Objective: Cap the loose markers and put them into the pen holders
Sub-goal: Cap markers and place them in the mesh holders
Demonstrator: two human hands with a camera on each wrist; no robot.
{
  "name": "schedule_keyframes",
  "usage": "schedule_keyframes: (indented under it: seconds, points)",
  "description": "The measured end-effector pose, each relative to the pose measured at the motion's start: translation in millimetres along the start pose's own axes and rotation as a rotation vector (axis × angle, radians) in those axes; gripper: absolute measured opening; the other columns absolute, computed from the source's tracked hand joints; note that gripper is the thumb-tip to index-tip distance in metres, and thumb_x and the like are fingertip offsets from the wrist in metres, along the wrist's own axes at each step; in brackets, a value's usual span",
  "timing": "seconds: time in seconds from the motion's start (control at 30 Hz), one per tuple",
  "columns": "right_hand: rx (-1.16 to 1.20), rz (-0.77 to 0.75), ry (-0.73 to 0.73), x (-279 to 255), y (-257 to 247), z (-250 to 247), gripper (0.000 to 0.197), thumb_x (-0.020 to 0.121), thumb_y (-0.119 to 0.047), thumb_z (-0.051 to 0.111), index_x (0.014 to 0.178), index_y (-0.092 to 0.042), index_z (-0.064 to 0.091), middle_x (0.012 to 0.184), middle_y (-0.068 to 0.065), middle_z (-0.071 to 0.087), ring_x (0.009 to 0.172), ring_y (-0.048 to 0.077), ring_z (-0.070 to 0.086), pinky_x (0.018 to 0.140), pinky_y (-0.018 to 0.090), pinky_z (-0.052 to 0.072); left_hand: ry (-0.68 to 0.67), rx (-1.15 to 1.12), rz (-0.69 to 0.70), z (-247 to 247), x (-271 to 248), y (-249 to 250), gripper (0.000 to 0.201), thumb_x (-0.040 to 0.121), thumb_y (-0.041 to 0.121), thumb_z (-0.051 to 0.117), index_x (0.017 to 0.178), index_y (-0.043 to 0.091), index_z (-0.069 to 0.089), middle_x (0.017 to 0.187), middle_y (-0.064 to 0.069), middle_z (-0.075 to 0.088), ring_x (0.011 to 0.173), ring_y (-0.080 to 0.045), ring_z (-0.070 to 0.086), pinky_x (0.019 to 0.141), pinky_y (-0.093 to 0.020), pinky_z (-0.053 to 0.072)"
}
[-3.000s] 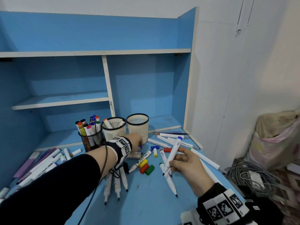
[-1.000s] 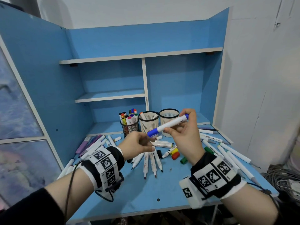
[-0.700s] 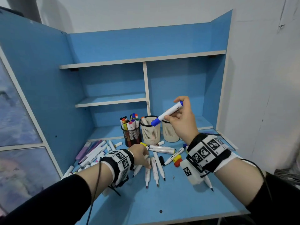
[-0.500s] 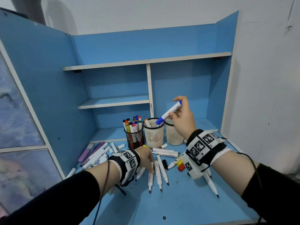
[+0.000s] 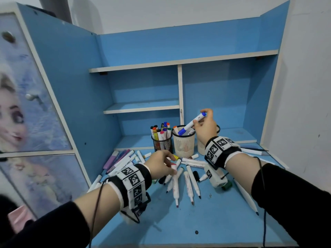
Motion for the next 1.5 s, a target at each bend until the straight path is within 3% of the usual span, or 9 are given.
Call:
schedule_keyframes:
  seconds: [0.13, 0.27, 0.37, 0.57, 0.7, 0.8, 1.0, 1.2, 1.5]
  points:
    - [-0.093, -0.008, -0.013, 4, 3, 10, 0.028, 0.091, -0.004, 0.053, 0.118, -0.007, 0.047, 0.099, 0.018, 0.062, 0.086, 0.03, 0.061, 0.079, 0.037, 0.052, 0.088, -0.174, 0.039, -17, -39, -1, 0.023, 0.077, 0.008, 0.075, 0.098, 0.016, 0.068, 0.09, -0.001, 0.06, 0.065, -0.007, 0.056, 0.058, -0.016, 0.052]
    - [-0.287, -0.071, -0.149, 3, 5, 36, 0.022, 0.089, -0.002, 0.053, 0.109, -0.003, 0.063, 0.103, 0.021, 0.066, 0.091, 0.031, 0.06, 0.085, 0.031, 0.046, 0.196, -0.432, 0.008, -23, -72, -28, 0.025, 0.074, -0.002, 0.075, 0.084, 0.02, 0.068, 0.085, -0.003, 0.06, 0.067, -0.014, 0.059, 0.067, -0.017, 0.051]
    - [-0.363, -0.073, -0.213, -2, 10, 47, 0.03, 0.087, 0.005, 0.049, 0.111, -0.002, 0.066, 0.109, 0.02, 0.066, 0.1, 0.033, 0.06, 0.082, 0.023, 0.04, 0.322, -0.642, -0.05, -22, -94, -63, 0.025, 0.073, -0.004, 0.074, 0.089, 0.015, 0.07, 0.091, -0.01, 0.063, 0.075, -0.017, 0.061, 0.072, -0.018, 0.052]
    - [-0.437, -0.117, -0.231, -11, 1, 48, 0.039, 0.084, 0.012, 0.046, 0.115, -0.004, 0.065, 0.119, 0.019, 0.061, 0.111, 0.032, 0.056, 0.094, 0.028, 0.041, 0.424, -0.945, -0.166, 6, -110, -120, 0.026, 0.075, -0.004, 0.073, 0.095, 0.012, 0.069, 0.097, -0.021, 0.066, 0.102, -0.029, 0.061, 0.08, -0.026, 0.052]
    - [-0.421, -0.245, -0.242, -27, -22, 54, 0.033, 0.085, 0.009, 0.047, 0.105, -0.007, 0.068, 0.112, 0.015, 0.059, 0.104, 0.025, 0.056, 0.087, 0.022, 0.037, 0.468, -0.985, -0.196, 20, -106, -132, 0.024, 0.076, 0.0, 0.074, 0.096, 0.013, 0.068, 0.096, -0.015, 0.068, 0.098, -0.029, 0.064, 0.083, -0.033, 0.053]
    - [-0.425, -0.251, -0.499, -48, -19, 79, 0.03, 0.088, 0.006, 0.047, 0.098, -0.009, 0.071, 0.107, 0.008, 0.067, 0.102, 0.018, 0.06, 0.086, 0.018, 0.041, 0.485, -1.041, -0.195, 32, -101, -127, 0.024, 0.075, 0.001, 0.075, 0.095, 0.011, 0.069, 0.092, -0.011, 0.069, 0.092, -0.028, 0.066, 0.085, -0.035, 0.054]
    - [-0.889, -0.325, -1.087, -100, 17, 114, 0.031, 0.087, -0.002, 0.058, 0.114, -0.012, 0.067, 0.116, 0.004, 0.064, 0.104, 0.018, 0.058, 0.075, 0.017, 0.038, 0.427, -1.189, -0.21, 69, -89, -109, 0.023, 0.075, -0.002, 0.074, 0.094, 0.008, 0.067, 0.089, -0.013, 0.069, 0.087, -0.025, 0.066, 0.085, -0.032, 0.054]
    - [-1.047, -0.283, -1.247, -108, 49, 129, 0.042, 0.085, -0.002, 0.062, 0.125, -0.016, 0.06, 0.127, 0.002, 0.059, 0.113, 0.017, 0.055, 0.084, 0.021, 0.039, 0.423, -1.237, -0.208, 77, -83, -109, 0.027, 0.073, -0.001, 0.076, 0.098, 0.004, 0.067, 0.089, -0.014, 0.069, 0.085, -0.023, 0.065, 0.086, -0.033, 0.053]
    - [-1.128, -0.383, -1.242, -99, 50, 163, 0.031, 0.084, -0.009, 0.063, 0.114, -0.016, 0.066, 0.092, -0.001, 0.056, 0.083, 0.013, 0.05, 0.056, 0.013, 0.035, 0.421, -1.208, -0.146, 72, -81, -102, 0.026, 0.072, -0.003, 0.075, 0.096, 0.002, 0.068, 0.085, -0.013, 0.068, 0.081, -0.022, 0.064, 0.08, -0.027, 0.054]
Point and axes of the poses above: each hand's wrist, its own x-axis towards the middle knuckle, its own z-axis out of the palm, y = z × x, the point moved 10 cm from there along x, towards the middle knuckle
